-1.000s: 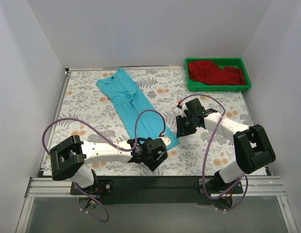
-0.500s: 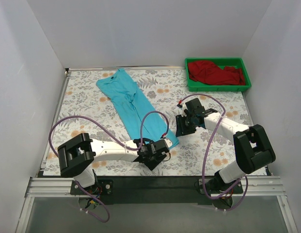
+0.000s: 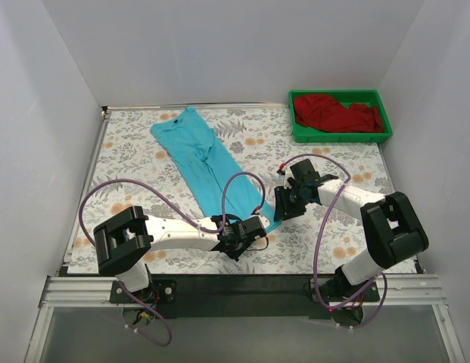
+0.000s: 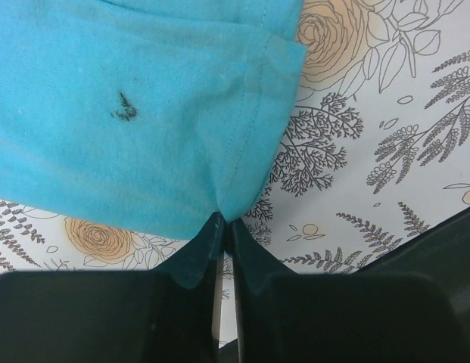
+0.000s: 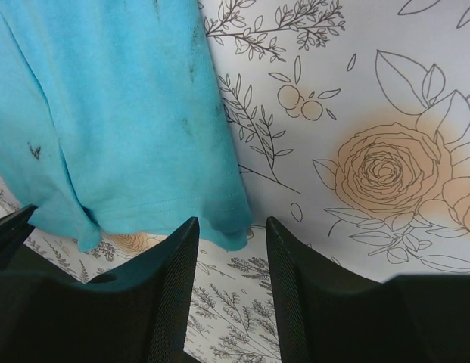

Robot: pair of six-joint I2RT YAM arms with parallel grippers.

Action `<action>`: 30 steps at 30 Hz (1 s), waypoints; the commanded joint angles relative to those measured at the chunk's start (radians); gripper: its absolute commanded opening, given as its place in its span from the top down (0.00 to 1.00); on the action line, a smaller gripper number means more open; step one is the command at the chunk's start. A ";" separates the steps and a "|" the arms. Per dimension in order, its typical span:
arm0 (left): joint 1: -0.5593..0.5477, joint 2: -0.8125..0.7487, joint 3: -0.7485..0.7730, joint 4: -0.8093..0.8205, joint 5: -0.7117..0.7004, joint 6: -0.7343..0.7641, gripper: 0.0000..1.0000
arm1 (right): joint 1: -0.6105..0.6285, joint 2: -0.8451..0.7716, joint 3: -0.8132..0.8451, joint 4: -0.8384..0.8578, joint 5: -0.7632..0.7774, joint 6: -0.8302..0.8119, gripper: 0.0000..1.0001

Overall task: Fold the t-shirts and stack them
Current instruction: Fold the tshirt

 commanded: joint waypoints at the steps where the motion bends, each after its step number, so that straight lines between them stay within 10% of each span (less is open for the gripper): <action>1: -0.003 0.005 -0.012 -0.042 0.054 -0.023 0.93 | 0.001 0.020 -0.039 0.014 -0.011 -0.002 0.59; 12: -0.004 -0.008 0.023 -0.038 0.129 -0.052 0.94 | 0.009 0.016 -0.055 -0.026 -0.005 -0.008 0.73; 16: -0.003 -0.017 0.035 -0.042 0.158 -0.068 0.95 | 0.009 -0.001 -0.050 -0.060 0.015 -0.017 0.98; 30: 0.000 -0.026 0.097 -0.009 0.343 -0.107 0.97 | 0.007 -0.087 0.068 -0.269 0.096 -0.063 0.99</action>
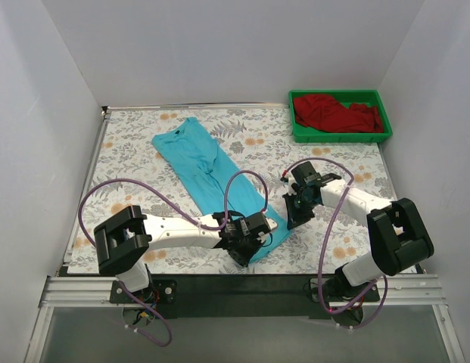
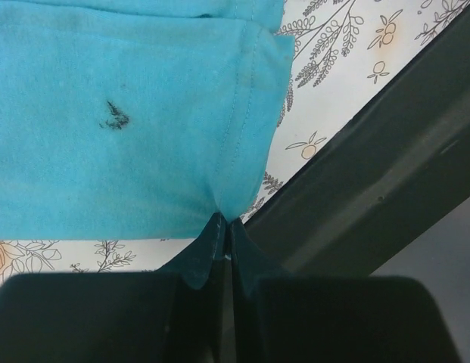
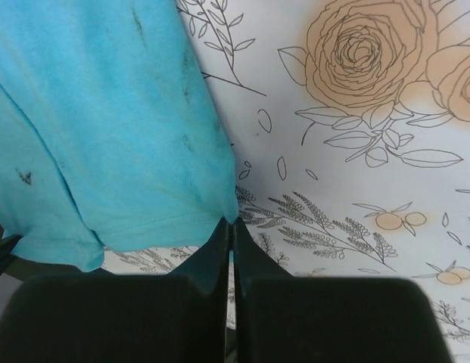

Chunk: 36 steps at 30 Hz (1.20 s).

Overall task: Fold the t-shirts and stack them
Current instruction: Fold the tshirt

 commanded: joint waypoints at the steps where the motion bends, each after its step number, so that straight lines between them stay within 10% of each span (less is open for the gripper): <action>1: 0.006 -0.028 0.031 0.005 0.034 -0.029 0.97 | 0.003 -0.029 0.101 -0.061 0.011 -0.021 0.99; 15: 0.529 -0.258 -0.096 0.121 0.043 -0.052 1.00 | 0.015 0.334 0.674 -0.092 -0.119 0.007 0.99; 36: 0.799 -0.173 -0.063 0.238 -0.198 0.138 1.00 | 0.034 0.704 1.133 0.032 -0.185 0.051 0.99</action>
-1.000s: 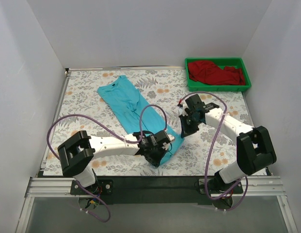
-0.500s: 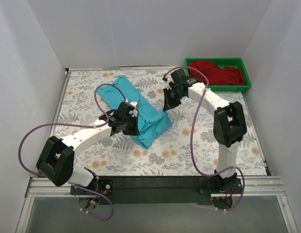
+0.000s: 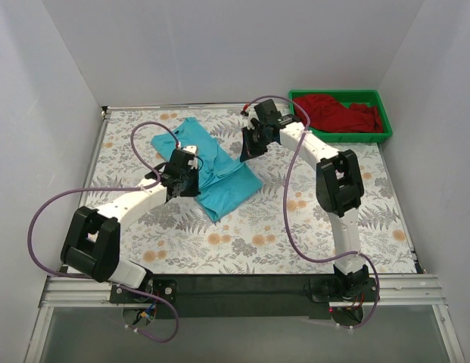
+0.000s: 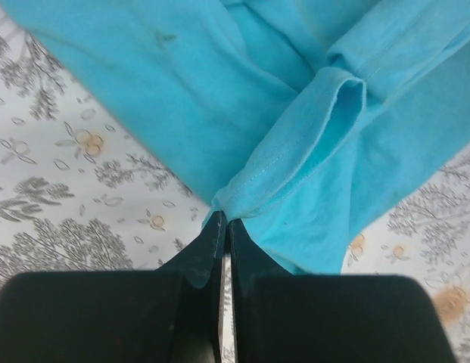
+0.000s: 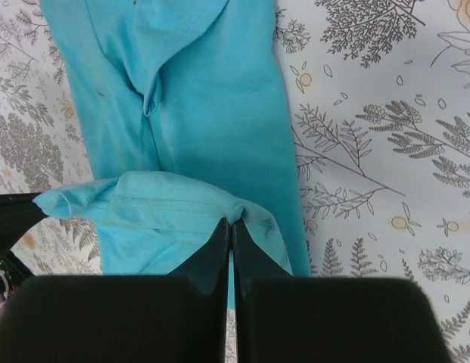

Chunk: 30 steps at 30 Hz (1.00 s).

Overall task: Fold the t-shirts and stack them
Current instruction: Fold the tshirt

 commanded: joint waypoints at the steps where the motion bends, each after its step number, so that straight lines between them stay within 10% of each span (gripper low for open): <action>1: 0.009 0.047 0.074 0.028 -0.097 0.092 1.00 | -0.003 0.033 0.064 0.075 -0.036 0.009 0.99; 30: 0.017 0.248 0.168 0.083 -0.307 0.202 0.95 | 0.011 0.143 0.061 0.276 -0.078 0.014 0.99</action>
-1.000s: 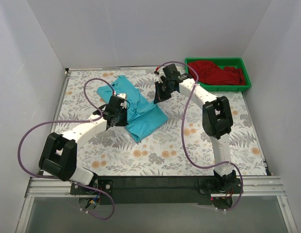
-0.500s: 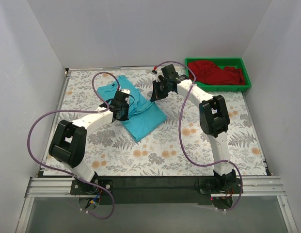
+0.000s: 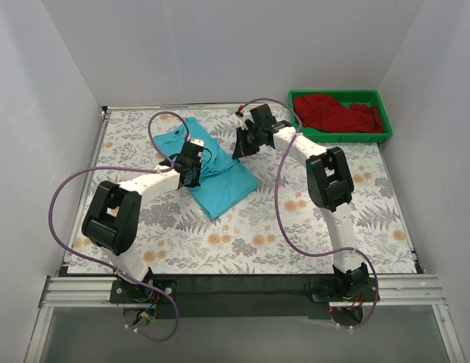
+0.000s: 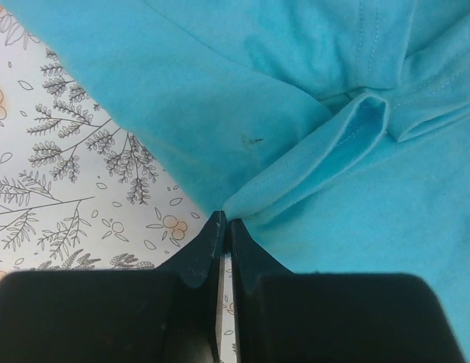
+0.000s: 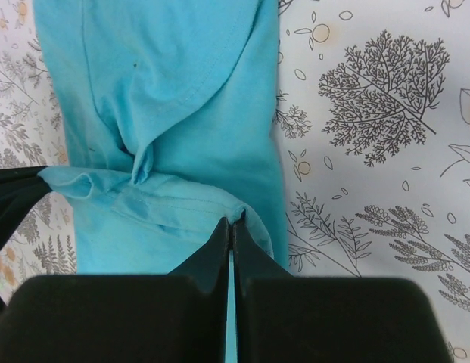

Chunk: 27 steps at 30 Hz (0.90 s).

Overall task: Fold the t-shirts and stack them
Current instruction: Fold the tshirt

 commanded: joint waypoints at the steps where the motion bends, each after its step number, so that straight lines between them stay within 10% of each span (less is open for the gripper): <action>1: 0.006 -0.009 0.016 0.031 -0.062 0.013 0.95 | 0.009 0.015 0.035 0.053 -0.027 0.004 0.99; 5: 0.006 0.000 0.010 0.034 -0.074 0.010 0.93 | 0.014 0.033 0.051 0.059 -0.033 0.004 0.95; 15: 0.008 -0.005 0.059 0.021 -0.172 -0.050 0.47 | 0.014 -0.040 0.080 0.078 -0.005 -0.011 0.58; 27: 0.006 -0.230 -0.005 -0.232 0.012 -0.486 0.26 | 0.011 -0.379 -0.374 0.078 0.113 -0.086 0.53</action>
